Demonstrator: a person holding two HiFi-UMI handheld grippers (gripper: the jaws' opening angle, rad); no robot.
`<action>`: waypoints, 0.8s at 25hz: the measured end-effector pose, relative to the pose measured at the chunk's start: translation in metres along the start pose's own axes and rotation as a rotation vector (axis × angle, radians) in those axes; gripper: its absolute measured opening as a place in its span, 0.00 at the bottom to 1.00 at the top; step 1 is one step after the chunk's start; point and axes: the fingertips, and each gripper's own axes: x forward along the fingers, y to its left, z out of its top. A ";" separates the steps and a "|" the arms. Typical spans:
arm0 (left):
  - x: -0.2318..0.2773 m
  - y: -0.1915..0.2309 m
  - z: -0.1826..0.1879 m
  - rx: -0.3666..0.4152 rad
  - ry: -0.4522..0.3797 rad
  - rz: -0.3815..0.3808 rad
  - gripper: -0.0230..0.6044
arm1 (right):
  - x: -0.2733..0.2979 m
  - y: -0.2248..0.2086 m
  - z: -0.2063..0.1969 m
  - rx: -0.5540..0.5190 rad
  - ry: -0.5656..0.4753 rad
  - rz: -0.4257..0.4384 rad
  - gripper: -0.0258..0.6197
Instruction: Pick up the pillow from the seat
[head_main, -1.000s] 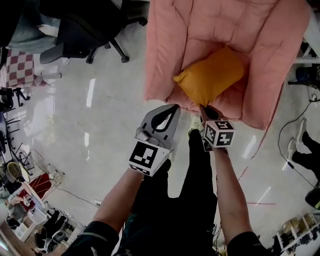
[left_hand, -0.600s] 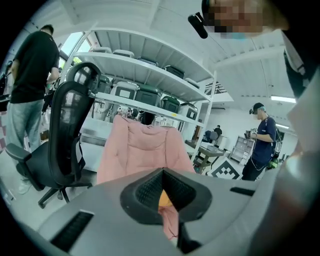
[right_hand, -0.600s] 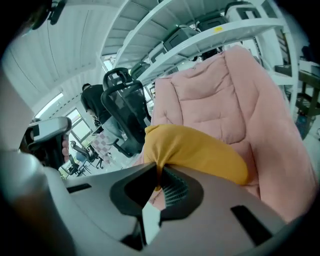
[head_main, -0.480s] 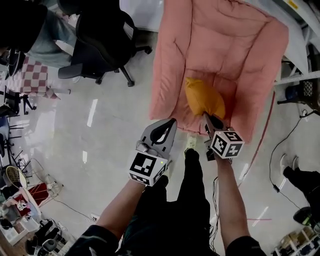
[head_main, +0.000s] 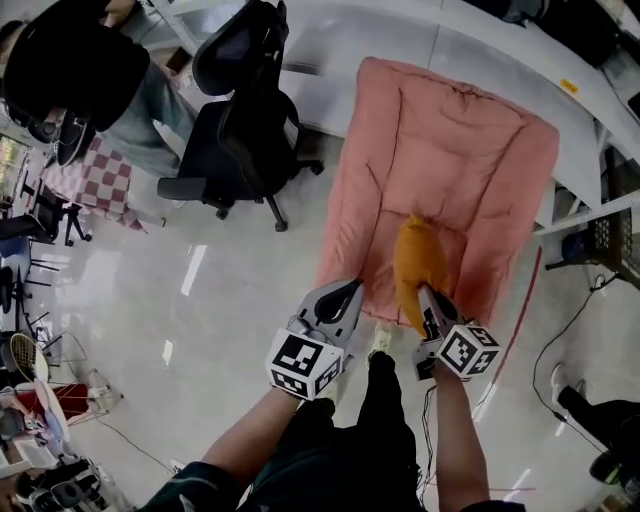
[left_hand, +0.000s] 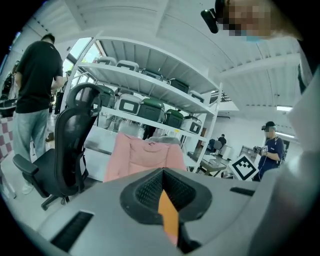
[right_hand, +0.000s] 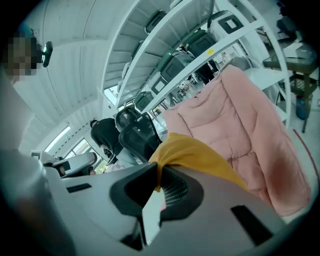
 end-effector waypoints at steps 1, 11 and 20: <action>-0.002 -0.002 0.009 0.005 -0.010 -0.003 0.04 | -0.005 0.007 0.008 0.008 -0.020 0.005 0.06; -0.019 -0.017 0.100 0.044 -0.101 -0.017 0.04 | -0.051 0.082 0.114 -0.073 -0.212 0.051 0.06; -0.033 -0.048 0.183 0.073 -0.167 -0.072 0.04 | -0.106 0.144 0.199 -0.270 -0.392 0.031 0.06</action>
